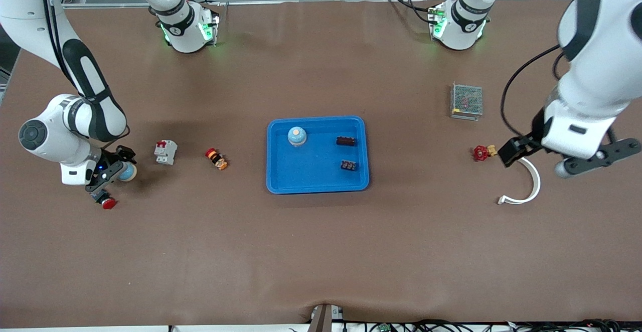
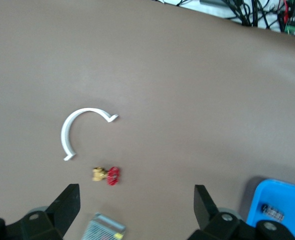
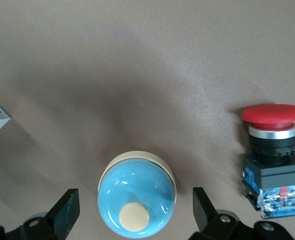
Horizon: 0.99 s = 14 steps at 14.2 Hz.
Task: Place electrolytic capacitor and blue bell in tray
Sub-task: 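Grasp the second blue bell with the right gripper while the left gripper withdraws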
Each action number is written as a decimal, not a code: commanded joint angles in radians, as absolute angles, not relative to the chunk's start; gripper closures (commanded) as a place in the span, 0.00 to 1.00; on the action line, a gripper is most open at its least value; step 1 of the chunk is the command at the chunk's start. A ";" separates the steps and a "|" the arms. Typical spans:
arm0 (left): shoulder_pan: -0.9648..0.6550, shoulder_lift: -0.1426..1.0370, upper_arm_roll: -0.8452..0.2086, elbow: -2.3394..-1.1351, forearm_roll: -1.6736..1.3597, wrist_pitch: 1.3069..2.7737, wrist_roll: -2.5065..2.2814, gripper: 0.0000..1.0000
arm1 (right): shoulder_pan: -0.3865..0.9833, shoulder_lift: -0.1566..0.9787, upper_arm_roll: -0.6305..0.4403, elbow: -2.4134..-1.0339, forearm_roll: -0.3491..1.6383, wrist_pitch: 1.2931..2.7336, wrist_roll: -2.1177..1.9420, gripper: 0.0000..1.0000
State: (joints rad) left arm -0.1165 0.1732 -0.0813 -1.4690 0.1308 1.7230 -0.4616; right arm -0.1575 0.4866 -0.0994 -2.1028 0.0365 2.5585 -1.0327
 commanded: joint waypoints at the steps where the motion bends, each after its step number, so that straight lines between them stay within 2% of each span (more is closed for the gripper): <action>1: -0.114 0.108 -0.051 -1.491 0.104 1.652 -0.310 0.00 | -0.175 0.503 -0.084 -2.112 0.049 2.597 -1.048 0.00; 6: -0.114 0.064 -0.051 -1.485 0.106 1.539 -0.220 0.00 | -0.175 0.511 -0.083 -2.111 0.049 2.611 -1.048 0.00; 9: -0.092 0.035 -0.046 -1.496 0.097 1.532 -0.146 0.00 | -0.173 0.511 -0.083 -2.111 0.049 2.609 -1.048 0.00; 10: -0.083 0.028 -0.043 -1.500 0.080 1.531 -0.126 0.00 | -0.173 0.511 -0.083 -2.111 0.049 2.609 -1.046 0.15; 11: -0.078 0.011 -0.031 -1.512 0.062 1.528 -0.118 0.00 | -0.173 0.511 -0.083 -2.111 0.049 2.609 -1.046 0.26; 14: -0.078 -0.029 -0.026 -1.565 0.049 1.532 -0.112 0.00 | -0.172 0.511 -0.083 -2.109 0.049 2.609 -1.045 0.48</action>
